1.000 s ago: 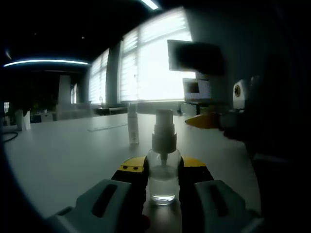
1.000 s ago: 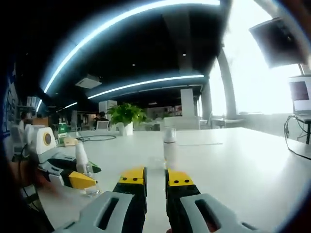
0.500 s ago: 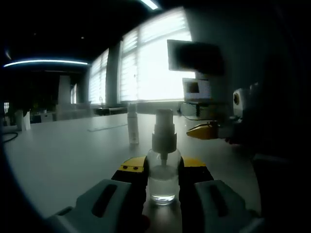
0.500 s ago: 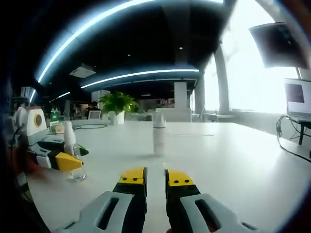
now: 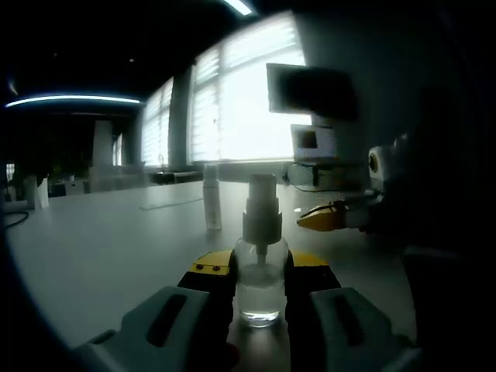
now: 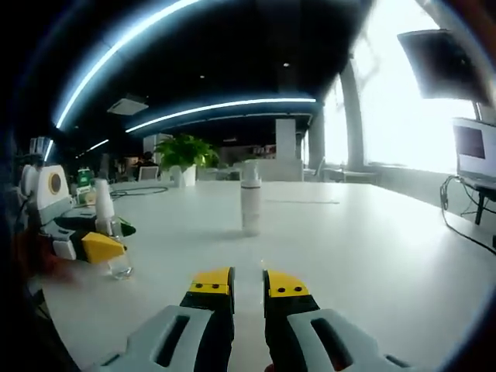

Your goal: Clamp pump bottle remove cover press pump head put on cover

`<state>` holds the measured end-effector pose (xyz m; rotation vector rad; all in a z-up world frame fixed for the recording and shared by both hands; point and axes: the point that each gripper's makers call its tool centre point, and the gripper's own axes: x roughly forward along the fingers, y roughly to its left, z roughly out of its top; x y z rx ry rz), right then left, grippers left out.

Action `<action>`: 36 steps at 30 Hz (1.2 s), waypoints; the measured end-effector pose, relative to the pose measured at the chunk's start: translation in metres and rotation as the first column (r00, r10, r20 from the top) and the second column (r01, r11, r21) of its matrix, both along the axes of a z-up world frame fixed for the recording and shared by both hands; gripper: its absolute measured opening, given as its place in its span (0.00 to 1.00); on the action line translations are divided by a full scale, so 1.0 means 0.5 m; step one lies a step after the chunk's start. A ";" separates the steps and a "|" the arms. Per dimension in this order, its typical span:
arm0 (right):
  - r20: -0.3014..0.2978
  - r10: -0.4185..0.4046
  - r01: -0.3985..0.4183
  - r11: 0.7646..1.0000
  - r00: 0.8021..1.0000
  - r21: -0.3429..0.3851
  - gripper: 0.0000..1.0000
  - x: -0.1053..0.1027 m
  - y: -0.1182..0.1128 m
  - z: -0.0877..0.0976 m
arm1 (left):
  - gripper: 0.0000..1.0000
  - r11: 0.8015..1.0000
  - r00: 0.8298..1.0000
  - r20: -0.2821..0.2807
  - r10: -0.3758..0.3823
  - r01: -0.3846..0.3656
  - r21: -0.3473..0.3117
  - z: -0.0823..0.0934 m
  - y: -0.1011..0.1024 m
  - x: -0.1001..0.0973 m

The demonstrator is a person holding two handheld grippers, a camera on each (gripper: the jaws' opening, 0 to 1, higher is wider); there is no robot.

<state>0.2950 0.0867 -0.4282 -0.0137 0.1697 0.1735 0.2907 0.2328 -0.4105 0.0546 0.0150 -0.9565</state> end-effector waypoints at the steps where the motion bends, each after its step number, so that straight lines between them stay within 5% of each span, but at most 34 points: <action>1: -0.005 0.000 0.000 1.000 1.000 -0.001 0.09 0.000 0.000 -0.002 | 0.16 1.000 1.000 0.000 0.000 0.000 0.000 0.000 0.000 -0.001; 24: -0.042 0.012 -0.013 1.000 0.999 -0.024 0.10 -0.003 -0.003 -0.018 | 0.16 1.000 1.000 0.001 -0.001 0.001 0.001 0.000 0.001 0.000; 36: -0.037 0.017 -0.018 1.000 0.999 -0.023 0.18 -0.003 0.002 -0.016 | 0.16 1.000 1.000 0.001 0.000 0.000 0.001 0.000 0.000 -0.001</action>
